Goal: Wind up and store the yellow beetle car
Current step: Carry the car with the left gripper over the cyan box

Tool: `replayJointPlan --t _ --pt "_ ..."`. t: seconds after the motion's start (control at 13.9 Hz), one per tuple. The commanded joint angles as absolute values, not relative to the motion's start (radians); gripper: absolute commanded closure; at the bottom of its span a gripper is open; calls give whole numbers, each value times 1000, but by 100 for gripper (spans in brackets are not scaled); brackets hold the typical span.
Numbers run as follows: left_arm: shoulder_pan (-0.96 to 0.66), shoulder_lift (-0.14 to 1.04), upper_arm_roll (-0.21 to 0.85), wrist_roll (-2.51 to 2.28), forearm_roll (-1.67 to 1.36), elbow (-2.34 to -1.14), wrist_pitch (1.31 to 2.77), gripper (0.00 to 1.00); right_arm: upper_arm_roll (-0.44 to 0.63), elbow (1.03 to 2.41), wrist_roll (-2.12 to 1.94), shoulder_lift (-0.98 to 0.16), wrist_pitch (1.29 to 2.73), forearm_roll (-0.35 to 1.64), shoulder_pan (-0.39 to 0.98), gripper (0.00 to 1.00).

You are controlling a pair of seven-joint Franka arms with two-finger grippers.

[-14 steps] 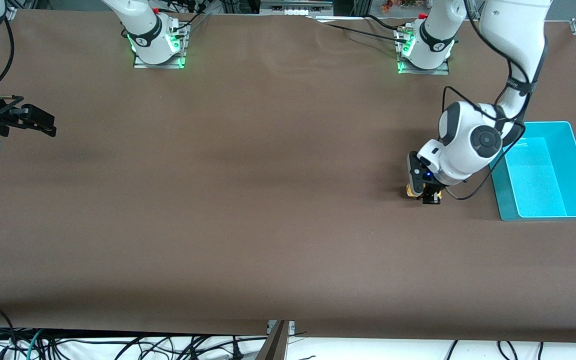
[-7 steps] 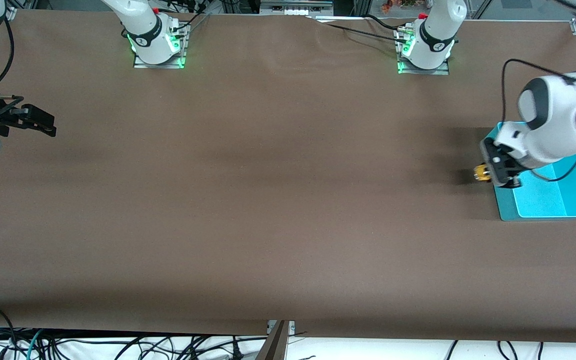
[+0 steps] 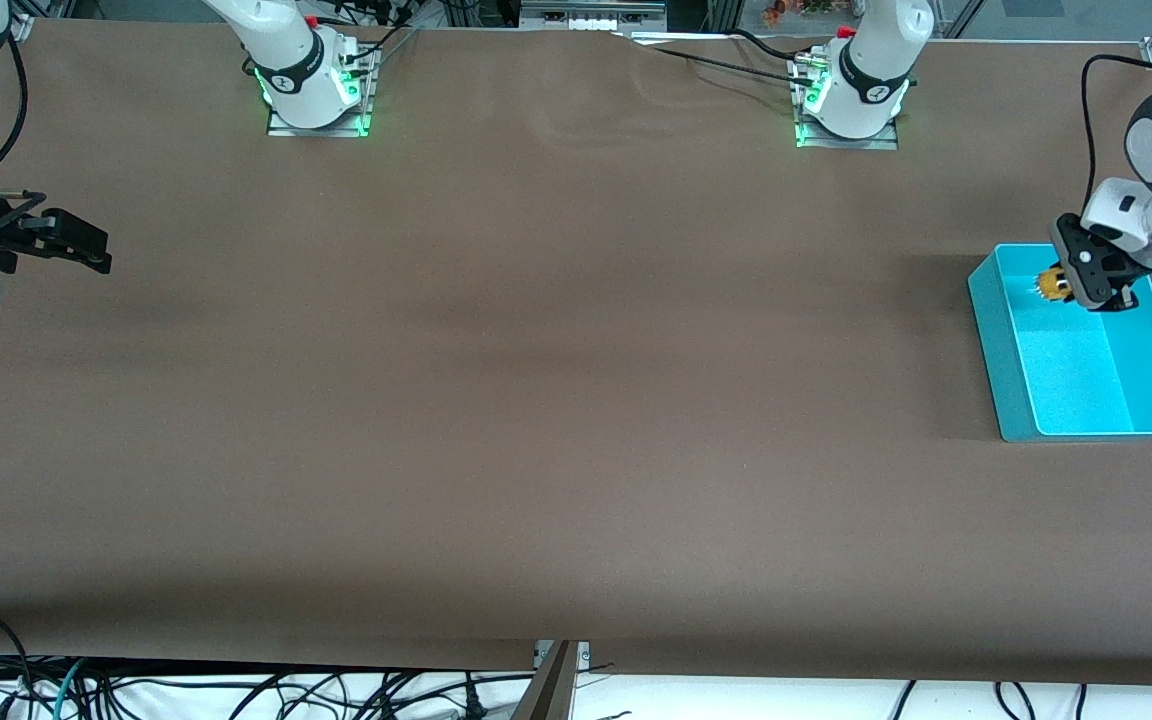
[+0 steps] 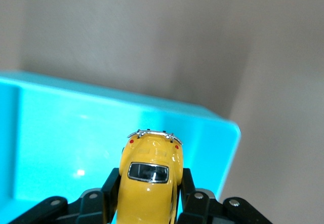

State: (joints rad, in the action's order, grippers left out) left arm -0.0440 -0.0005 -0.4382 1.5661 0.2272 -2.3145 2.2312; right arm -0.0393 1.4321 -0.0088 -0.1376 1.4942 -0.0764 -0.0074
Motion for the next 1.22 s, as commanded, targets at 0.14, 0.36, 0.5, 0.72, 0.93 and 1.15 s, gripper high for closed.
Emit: replayJointPlan --t 0.14,0.36,0.5,0.72,0.93,1.15 --pt "-49 -45 -506 1696 284 -2473 2393 100 -49 1440 -20 -129 1500 -83 -20 0" --pt "-45 27 -505 1749 284 -2477 2456 100 -49 1440 -20 -129 1500 -83 -25 0" --pt "-35 86 -505 1750 293 -2471 2493 100 -49 1440 -20 -129 1502 -83 -25 0" --pt "4 107 -505 1752 313 -2473 2522 100 -49 1440 -20 -129 1502 -83 -26 0" --pt "35 196 -505 1752 310 -2468 2539 100 -49 1440 -20 -129 1502 -83 -26 0" --pt "35 303 -502 1750 301 -2438 2586 100 -49 1440 -20 -129 1502 -81 -26 0"
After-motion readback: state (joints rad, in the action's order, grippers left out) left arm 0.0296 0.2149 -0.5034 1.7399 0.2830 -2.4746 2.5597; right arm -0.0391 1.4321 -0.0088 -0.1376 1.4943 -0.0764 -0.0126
